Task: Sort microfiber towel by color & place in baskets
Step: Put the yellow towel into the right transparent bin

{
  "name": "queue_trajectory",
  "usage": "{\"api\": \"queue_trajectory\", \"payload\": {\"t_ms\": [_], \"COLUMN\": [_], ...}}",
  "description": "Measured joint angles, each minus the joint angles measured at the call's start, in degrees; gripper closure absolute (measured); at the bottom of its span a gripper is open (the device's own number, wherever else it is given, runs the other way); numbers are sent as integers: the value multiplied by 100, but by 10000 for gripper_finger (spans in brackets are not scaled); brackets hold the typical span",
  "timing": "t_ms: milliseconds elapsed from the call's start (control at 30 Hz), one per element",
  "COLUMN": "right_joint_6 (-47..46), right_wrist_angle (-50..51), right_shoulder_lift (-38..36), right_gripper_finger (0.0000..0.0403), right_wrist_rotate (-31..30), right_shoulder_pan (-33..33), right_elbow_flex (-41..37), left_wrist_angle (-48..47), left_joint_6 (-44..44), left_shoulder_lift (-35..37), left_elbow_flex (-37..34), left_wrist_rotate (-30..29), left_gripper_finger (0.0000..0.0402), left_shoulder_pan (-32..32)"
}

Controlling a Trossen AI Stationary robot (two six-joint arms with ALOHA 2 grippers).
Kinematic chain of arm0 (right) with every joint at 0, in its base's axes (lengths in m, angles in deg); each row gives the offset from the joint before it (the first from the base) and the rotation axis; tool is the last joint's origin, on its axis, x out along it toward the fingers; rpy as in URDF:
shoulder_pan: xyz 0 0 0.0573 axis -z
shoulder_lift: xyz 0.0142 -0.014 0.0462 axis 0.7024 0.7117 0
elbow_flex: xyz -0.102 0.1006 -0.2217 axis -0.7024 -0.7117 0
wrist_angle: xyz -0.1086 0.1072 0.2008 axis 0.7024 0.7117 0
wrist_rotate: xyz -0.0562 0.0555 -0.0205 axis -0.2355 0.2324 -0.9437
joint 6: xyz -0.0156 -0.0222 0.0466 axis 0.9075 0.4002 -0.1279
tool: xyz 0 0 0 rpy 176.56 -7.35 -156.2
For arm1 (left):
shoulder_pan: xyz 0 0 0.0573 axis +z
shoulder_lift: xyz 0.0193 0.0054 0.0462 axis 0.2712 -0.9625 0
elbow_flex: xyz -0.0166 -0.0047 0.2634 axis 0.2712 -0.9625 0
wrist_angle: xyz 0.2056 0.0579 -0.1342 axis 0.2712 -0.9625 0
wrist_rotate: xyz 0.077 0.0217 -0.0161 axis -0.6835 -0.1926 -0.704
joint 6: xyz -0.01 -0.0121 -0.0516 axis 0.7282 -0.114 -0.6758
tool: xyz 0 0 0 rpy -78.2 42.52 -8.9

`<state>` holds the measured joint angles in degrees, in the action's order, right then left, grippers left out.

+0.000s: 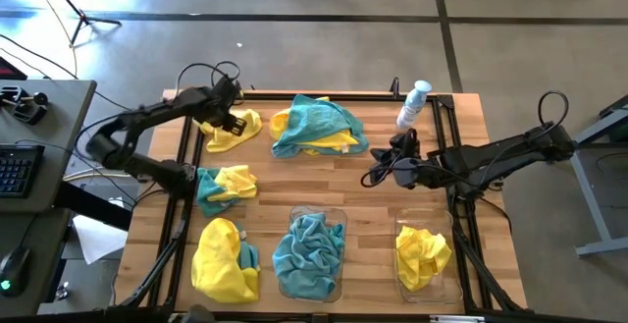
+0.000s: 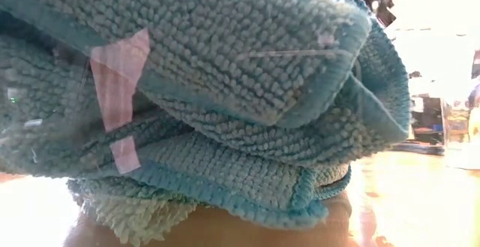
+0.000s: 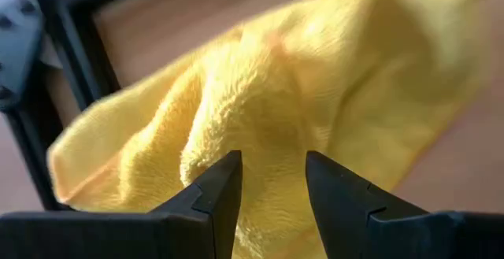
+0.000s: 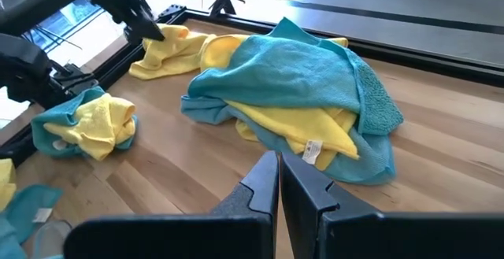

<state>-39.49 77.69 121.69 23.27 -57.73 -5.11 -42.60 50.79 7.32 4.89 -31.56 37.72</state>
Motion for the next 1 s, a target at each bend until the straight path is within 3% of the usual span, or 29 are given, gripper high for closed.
{"api": "queue_trajectory", "payload": {"t_ms": [233,300,467,633,800,1000], "right_joint_6": [2,2,2,2,5,233], "right_wrist_angle": [-186,-221,-220,-217,-212,-204], "right_shoulder_lift": [0,0,0,0,0,0], "right_gripper_finger": [391,391,391,391,391,391], "right_wrist_rotate": [0,0,0,65,601,1019], "right_shoulder_pan": [0,0,0,0,0,0], "right_elbow_flex": [1,-1,0,1,-1,-1], "left_wrist_angle": [95,116,10,-83,-74,-455], "left_joint_6": [7,-46,29,-256,-297,-778], "left_shoulder_lift": [-964,-1118,-1309,-1274,-1200,-286], "left_elbow_flex": [26,44,53,57,44,302], "left_wrist_rotate": [-225,-565,-628,209,378,367], "left_gripper_finger": [271,271,274,311,390,398], "left_shoulder_pan": [-60,-184,-397,-646,-1076,-1737]}}
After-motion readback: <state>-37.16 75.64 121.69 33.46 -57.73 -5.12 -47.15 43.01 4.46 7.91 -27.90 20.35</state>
